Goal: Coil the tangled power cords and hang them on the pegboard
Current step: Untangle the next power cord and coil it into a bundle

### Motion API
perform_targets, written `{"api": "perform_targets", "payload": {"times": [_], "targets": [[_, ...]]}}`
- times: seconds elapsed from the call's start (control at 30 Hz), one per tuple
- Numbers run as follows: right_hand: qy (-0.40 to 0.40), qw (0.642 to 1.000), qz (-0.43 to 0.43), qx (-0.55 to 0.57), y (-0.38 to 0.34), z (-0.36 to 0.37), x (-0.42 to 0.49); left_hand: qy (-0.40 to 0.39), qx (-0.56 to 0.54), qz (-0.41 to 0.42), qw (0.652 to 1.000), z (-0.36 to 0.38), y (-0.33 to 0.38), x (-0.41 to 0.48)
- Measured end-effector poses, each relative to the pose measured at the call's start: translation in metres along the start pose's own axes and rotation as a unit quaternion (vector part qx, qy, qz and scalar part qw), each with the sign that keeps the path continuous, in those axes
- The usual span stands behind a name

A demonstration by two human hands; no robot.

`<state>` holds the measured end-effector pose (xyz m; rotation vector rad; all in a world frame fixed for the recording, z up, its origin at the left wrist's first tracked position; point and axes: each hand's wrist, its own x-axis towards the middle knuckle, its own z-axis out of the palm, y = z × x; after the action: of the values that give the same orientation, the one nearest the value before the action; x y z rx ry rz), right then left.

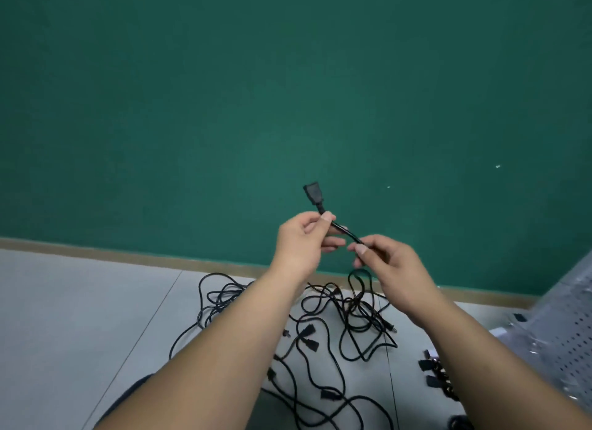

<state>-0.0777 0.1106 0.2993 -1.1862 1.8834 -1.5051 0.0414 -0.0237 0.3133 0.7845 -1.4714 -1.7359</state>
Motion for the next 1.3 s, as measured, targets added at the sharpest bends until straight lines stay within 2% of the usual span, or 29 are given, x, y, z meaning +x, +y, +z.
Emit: {"api": "perform_targets", "payload": {"times": [0.07,0.13,0.17,0.23,0.3,0.37,0.43,0.53,0.6,0.7,0.8,0.9,1.0,1.07,1.17,1.2,1.3], "targets": [[0.051,0.998,-0.03,0.007,-0.01,0.005,0.002,0.028,0.051,-0.013,0.998,-0.013,0.001,-0.001],[0.073,0.996,-0.047,-0.022,-0.014,0.008,0.005,0.065,0.178,0.009,0.982,-0.024,-0.003,-0.005],[0.071,0.995,-0.049,-0.05,-0.014,0.01,0.006,0.087,0.263,0.035,0.96,-0.029,-0.005,-0.008],[0.063,0.99,-0.049,-0.114,-0.013,0.009,0.008,0.107,0.425,0.14,0.888,-0.034,-0.009,-0.016],[0.057,0.985,-0.06,-0.151,-0.015,0.007,0.01,0.034,0.507,0.244,0.826,-0.032,-0.011,-0.019],[0.039,0.987,-0.077,-0.136,-0.015,0.004,0.011,-0.066,0.518,0.267,0.81,-0.027,-0.014,-0.019],[0.021,0.993,-0.075,-0.091,-0.014,0.0,0.013,-0.115,0.484,0.211,0.841,-0.023,-0.015,-0.02],[0.017,0.999,-0.043,-0.022,-0.01,-0.003,0.017,-0.136,0.352,0.11,0.92,-0.017,-0.022,-0.015],[0.005,0.999,-0.002,0.032,-0.005,-0.008,0.021,-0.121,0.235,0.078,0.961,-0.012,-0.022,-0.012],[-0.047,0.997,0.061,0.007,0.006,-0.015,0.024,-0.069,0.106,0.043,0.991,-0.005,-0.011,-0.007],[-0.058,0.996,0.069,-0.001,0.01,-0.016,0.026,-0.036,0.027,0.026,0.999,-0.003,0.0,-0.001],[-0.006,0.997,0.05,0.06,0.002,-0.013,0.029,-0.02,0.073,0.043,0.996,0.0,0.001,0.003],[0.008,0.996,0.018,0.09,-0.006,-0.007,0.03,-0.046,0.064,0.002,0.997,0.007,-0.005,0.005],[0.019,0.999,-0.01,0.046,-0.006,-0.001,0.03,-0.064,0.045,-0.032,0.996,0.011,-0.012,0.005],[0.098,0.984,-0.075,-0.129,-0.004,0.006,0.033,-0.091,0.024,-0.063,0.993,0.012,-0.017,0.008],[0.119,0.979,-0.083,-0.145,-0.004,0.008,0.035,-0.109,0.013,-0.07,0.991,0.012,-0.017,0.009],[0.127,0.987,-0.05,-0.089,-0.003,0.011,0.04,-0.16,0.03,-0.058,0.985,0.011,-0.017,0.011]]}}
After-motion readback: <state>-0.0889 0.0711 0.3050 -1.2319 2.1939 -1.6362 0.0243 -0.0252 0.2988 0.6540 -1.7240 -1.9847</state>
